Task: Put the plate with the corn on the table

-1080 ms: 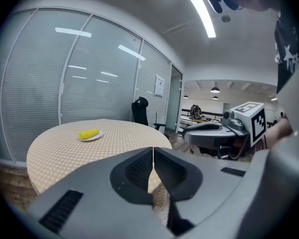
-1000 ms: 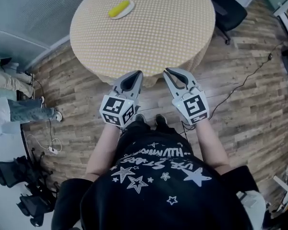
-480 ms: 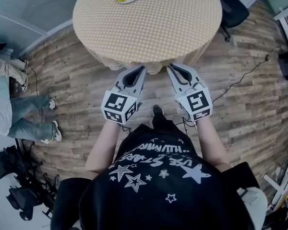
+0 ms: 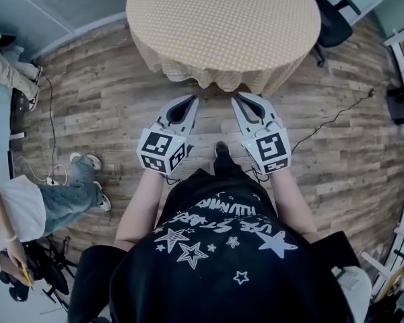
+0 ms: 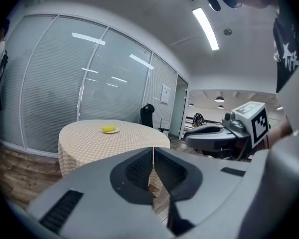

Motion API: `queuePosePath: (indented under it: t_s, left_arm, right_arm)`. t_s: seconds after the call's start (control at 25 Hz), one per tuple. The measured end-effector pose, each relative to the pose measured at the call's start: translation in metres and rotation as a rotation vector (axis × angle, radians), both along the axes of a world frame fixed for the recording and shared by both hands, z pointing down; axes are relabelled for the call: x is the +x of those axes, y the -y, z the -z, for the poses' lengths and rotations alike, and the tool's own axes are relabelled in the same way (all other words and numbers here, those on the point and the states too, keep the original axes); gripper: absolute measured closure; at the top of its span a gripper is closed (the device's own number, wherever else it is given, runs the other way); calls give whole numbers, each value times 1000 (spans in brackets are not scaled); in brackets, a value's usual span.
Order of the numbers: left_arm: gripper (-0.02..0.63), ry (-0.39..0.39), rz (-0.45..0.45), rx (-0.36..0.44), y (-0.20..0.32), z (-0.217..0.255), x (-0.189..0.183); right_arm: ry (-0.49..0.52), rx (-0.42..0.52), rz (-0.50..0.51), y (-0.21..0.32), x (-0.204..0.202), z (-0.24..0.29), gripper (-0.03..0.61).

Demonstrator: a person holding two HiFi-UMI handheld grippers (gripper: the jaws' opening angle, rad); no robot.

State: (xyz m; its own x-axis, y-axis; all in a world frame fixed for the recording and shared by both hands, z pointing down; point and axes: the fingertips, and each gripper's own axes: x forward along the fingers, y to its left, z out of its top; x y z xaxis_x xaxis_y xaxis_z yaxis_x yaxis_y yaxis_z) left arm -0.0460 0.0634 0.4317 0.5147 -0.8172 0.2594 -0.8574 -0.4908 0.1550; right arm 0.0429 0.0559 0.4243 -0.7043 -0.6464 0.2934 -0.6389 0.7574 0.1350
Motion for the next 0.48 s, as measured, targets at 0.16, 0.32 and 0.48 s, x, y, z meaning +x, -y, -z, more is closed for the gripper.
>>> queuePosePath:
  t_s: [0.16,0.32,0.48]
  left_arm:
    - [601,-13,-1,5,-17,0,-11]
    - [601,-19,-7,15,-32,2,-8]
    - [601,-22,-7,16,-37,4,-10]
  right_arm:
    - [-17,20,13,-19,-14,4,537]
    - [-16,20,14,-32,-16,5,537]
    - [-7,8,20,-39,-21,6,537]
